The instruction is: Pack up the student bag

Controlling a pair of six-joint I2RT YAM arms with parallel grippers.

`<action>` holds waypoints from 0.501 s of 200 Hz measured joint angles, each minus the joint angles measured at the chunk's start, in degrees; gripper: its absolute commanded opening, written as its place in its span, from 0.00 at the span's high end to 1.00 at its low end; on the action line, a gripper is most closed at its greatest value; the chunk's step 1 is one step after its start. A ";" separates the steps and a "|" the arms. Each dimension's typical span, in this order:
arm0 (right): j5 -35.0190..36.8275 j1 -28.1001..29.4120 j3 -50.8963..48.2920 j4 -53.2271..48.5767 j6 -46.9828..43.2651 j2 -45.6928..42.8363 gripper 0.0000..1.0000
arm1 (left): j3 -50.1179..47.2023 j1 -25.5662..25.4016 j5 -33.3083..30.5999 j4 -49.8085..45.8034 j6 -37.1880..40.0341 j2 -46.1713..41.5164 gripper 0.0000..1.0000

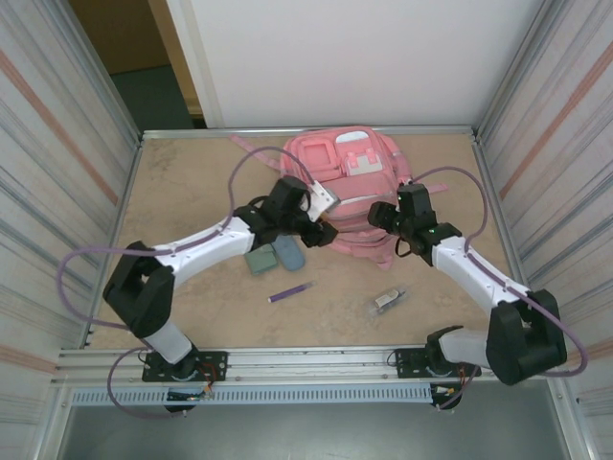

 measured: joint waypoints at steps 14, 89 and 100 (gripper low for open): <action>-0.76 0.48 1.09 0.07 0.00 2.12 0.35 | 0.59 4.22 -1.97 -0.24 -4.57 -1.07 0.37; -1.11 3.50 2.29 0.22 1.25 10.38 0.36 | 5.60 20.55 -6.97 -3.56 -22.51 10.78 0.32; -1.07 3.80 2.29 0.22 1.57 10.84 0.36 | 7.06 21.27 -4.74 -3.56 -23.54 14.05 0.32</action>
